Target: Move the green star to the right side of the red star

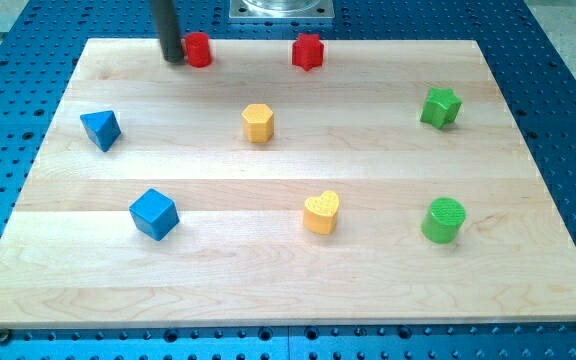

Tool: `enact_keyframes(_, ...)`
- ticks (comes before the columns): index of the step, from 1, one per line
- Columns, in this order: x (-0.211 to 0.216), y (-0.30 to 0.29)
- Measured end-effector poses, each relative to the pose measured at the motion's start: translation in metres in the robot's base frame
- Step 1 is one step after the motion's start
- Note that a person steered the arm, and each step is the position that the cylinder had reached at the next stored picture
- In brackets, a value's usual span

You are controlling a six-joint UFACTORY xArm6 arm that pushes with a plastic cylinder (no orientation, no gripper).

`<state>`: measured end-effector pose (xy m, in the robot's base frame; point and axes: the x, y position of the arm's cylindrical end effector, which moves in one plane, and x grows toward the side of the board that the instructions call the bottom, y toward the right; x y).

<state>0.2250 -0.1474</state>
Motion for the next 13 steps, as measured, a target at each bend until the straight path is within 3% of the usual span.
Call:
enact_keyframes(1, 0.046, -0.055)
enact_keyframes(2, 0.100, 0.015)
enact_keyframes(3, 0.085, 0.078)
enact_keyframes(4, 0.068, 0.182)
enact_keyframes(5, 0.070, 0.343)
enact_keyframes(6, 0.085, 0.460)
enact_keyframes(7, 0.135, 0.423)
enact_keyframes(8, 0.144, 0.349)
enact_keyframes(10, 0.076, 0.313)
enact_keyframes(11, 0.119, 0.301)
enact_keyframes(12, 0.089, 0.256)
enact_keyframes(13, 0.058, 0.287)
